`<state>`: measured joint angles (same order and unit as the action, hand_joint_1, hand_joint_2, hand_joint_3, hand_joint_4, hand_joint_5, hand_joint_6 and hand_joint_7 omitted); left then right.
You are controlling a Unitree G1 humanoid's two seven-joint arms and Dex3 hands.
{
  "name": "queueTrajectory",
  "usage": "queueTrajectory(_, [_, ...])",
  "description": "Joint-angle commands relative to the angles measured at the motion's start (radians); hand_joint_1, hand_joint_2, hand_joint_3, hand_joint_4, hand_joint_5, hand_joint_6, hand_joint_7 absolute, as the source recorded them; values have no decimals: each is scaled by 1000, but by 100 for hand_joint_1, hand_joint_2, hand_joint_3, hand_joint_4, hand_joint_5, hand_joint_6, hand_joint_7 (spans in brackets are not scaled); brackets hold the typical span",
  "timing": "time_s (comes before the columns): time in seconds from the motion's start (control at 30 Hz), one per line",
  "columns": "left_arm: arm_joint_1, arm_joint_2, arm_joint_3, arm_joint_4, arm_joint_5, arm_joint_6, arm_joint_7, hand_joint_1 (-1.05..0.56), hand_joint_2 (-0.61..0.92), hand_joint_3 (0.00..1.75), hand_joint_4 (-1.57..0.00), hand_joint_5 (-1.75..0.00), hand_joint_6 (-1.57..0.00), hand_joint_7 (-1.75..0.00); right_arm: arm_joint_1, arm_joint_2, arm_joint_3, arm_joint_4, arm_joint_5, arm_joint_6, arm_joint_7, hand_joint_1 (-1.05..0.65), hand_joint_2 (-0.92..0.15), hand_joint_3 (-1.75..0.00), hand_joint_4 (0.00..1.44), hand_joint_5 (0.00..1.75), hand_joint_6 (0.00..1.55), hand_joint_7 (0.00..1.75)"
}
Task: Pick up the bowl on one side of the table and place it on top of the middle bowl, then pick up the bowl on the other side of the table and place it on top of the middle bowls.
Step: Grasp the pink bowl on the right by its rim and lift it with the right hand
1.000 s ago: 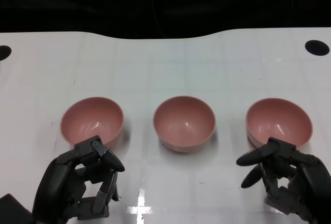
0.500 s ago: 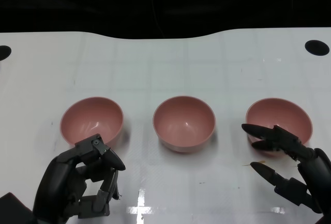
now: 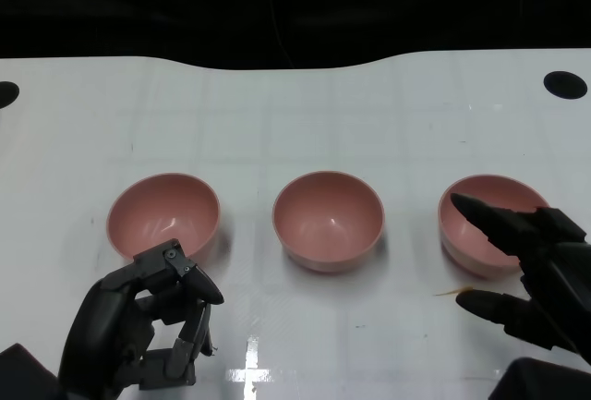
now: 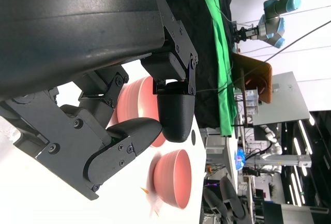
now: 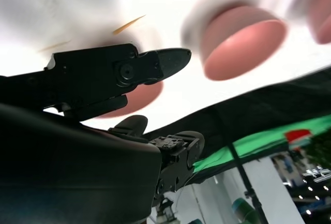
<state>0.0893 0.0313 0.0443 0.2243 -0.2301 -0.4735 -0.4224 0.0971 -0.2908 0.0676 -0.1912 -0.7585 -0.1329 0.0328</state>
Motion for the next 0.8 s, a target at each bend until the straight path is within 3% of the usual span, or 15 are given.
queueTrajectory(0.03, [4,12,6,-11,-13,15,0,-24,43,125,-87,-171,-81,-144,-46,-30,27,4,-58,57,15,-71,-83,0,0,57,20,5])
queueTrajectory(0.27, [13,10,4,-21,-5,13,8,-22,43,126,-87,-172,-83,-144,-134,-50,105,117,-154,153,15,-65,-82,0,7,56,26,5])
queueTrajectory(0.5, [19,6,4,-33,-5,15,10,-22,42,127,-87,-171,-83,-145,-233,-60,183,284,-192,221,25,-63,-85,0,22,35,30,1])
queueTrajectory(0.8, [23,2,-2,-42,-16,25,7,-20,41,130,-87,-171,-84,-144,-362,-66,273,553,-200,229,-49,-59,-88,-1,37,22,38,3])
